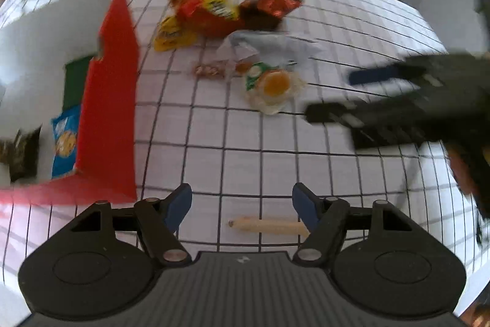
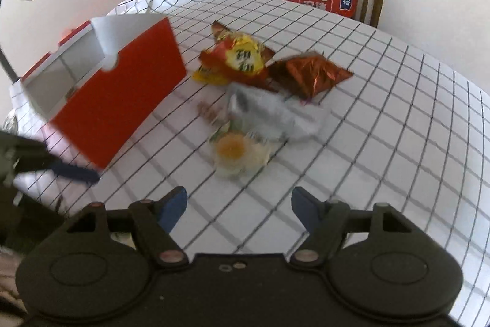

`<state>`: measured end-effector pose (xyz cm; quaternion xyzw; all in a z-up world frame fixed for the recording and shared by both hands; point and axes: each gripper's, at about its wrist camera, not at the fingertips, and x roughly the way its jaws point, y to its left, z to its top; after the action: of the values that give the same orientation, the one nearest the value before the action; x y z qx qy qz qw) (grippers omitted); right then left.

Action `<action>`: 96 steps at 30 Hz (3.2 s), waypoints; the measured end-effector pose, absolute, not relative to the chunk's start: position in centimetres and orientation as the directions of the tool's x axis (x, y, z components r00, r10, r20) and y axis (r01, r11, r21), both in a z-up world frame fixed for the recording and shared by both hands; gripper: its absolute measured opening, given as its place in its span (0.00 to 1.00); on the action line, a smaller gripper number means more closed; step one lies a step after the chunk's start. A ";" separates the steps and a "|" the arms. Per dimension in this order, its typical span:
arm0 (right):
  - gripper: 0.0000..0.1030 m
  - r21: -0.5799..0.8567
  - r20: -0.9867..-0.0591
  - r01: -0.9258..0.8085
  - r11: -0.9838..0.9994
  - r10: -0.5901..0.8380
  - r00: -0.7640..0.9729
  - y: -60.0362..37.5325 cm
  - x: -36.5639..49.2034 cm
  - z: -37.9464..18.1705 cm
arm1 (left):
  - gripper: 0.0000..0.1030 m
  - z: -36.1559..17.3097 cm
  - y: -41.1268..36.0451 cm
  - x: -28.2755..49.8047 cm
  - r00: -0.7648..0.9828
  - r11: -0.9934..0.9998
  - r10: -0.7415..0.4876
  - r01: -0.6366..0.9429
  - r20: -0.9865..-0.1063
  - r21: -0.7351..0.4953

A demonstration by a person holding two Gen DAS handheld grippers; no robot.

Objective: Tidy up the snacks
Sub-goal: 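Grasp the clear round-pastry packet with the right tool while the left tool reaches the wooden stick, then close the left tool on the wooden stick, then carry the wooden stick in the left tool while the right tool carries the pastry packet into the box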

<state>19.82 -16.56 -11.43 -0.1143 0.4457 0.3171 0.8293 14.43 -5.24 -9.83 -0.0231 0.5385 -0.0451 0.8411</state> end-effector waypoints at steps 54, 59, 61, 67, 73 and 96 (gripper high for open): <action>0.44 0.351 -0.808 -0.333 0.875 0.463 0.364 -23.1 13.9 -11.8 | 0.30 -14.6 -11.2 13.3 0.163 0.574 -0.240 0.819 -0.957 -0.004; 0.44 0.349 -0.809 -0.279 0.895 0.438 0.393 -24.0 12.4 -11.9 | 0.12 -14.5 -11.4 12.8 0.167 0.577 -0.252 0.816 -0.953 -0.010; 0.44 0.344 -0.808 -0.262 0.902 0.426 0.406 -24.3 11.8 -11.8 | 0.10 -14.5 -11.2 12.9 0.161 0.596 -0.259 0.802 -0.952 -0.027; 0.44 0.315 -0.819 -0.218 0.924 0.380 0.429 -24.3 10.6 -11.4 | 0.10 -14.4 -9.9 12.7 0.180 0.707 -0.292 0.702 -0.939 -0.086; 0.43 0.292 -0.830 -0.212 0.933 0.357 0.427 -23.4 9.7 -11.0 | 0.10 -12.9 -7.7 12.4 0.245 0.810 -0.340 0.567 -0.908 -0.150; 0.43 0.253 -0.760 -0.470 0.845 0.474 0.443 -13.6 11.9 -3.4 | 0.10 -2.9 6.4 9.0 0.578 0.965 -0.245 0.064 -0.779 -0.256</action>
<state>11.91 -13.64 -3.37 0.0024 0.4484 0.2780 0.8495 9.01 6.43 -2.91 -0.1000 0.4511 -0.0875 0.8825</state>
